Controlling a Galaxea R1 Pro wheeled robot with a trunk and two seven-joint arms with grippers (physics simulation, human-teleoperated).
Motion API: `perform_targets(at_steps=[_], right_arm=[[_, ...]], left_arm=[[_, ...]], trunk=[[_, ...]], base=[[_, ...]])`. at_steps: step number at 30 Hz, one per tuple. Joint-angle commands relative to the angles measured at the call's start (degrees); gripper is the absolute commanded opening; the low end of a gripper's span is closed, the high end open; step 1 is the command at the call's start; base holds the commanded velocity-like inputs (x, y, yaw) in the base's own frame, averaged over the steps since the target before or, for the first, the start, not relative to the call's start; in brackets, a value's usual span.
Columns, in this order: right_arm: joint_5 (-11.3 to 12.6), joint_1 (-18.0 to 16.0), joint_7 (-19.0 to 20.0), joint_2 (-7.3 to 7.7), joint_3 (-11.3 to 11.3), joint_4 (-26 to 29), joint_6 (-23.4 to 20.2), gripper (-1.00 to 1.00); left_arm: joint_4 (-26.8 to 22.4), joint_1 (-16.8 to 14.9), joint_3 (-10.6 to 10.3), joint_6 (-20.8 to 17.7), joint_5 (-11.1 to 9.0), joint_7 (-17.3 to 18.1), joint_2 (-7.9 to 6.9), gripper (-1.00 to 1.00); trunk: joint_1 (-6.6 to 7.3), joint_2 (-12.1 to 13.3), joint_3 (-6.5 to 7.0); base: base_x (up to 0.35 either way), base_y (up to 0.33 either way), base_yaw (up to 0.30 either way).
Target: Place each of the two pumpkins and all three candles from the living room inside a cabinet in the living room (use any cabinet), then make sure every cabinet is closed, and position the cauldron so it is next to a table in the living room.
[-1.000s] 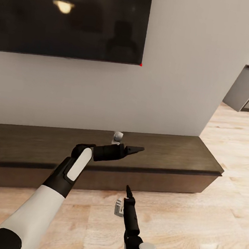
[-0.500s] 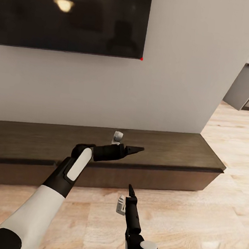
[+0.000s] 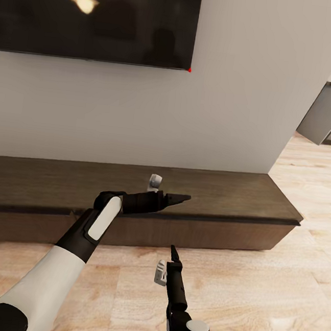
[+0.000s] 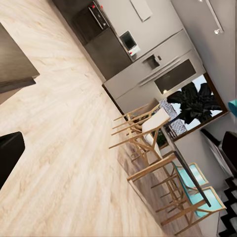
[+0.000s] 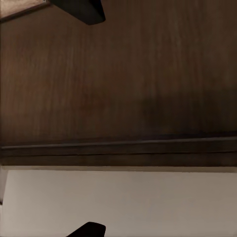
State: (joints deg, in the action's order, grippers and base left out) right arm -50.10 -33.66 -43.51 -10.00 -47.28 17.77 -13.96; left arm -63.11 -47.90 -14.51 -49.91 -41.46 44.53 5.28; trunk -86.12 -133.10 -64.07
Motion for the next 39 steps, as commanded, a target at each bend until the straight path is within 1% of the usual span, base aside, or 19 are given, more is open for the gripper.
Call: perform_targets(at_steps=[1,8,19,28,39], right_arm=[[0.0,0.0,0.0,0.00,0.0,0.0,0.0,1.00],[-0.7,0.0,0.0,0.00,-0.1,-0.3,0.1,1.00],[-0.7,0.0,0.0,0.00,-0.2,-0.3,0.2,1.00],[-0.7,0.0,0.0,0.00,-0.2,-0.3,0.2,1.00],[-0.4,0.0,0.0,0.00,-0.2,0.2,0.1,1.00]], left_arm=[[0.0,0.0,0.0,0.0,0.0,0.0,0.00,1.00],[0.1,0.0,0.0,0.0,0.0,0.2,-0.01,1.00],[0.2,0.0,0.0,0.0,0.0,0.1,0.16,1.00],[0.4,0.2,0.1,0.1,0.0,0.1,0.03,1.00],[0.3,0.2,0.1,0.1,0.0,0.1,0.03,1.00]], trunk=[[-0.22,-0.4,-0.18],[-1.76,-3.2,-1.44],[-4.18,-7.6,-3.42],[-4.18,-7.6,-3.42],[-4.18,-7.6,-3.42]], base=[[0.000,0.000,0.000],[0.000,0.000,0.000],[0.000,0.000,0.000],[0.028,0.000,0.000],[0.303,0.000,0.000]])
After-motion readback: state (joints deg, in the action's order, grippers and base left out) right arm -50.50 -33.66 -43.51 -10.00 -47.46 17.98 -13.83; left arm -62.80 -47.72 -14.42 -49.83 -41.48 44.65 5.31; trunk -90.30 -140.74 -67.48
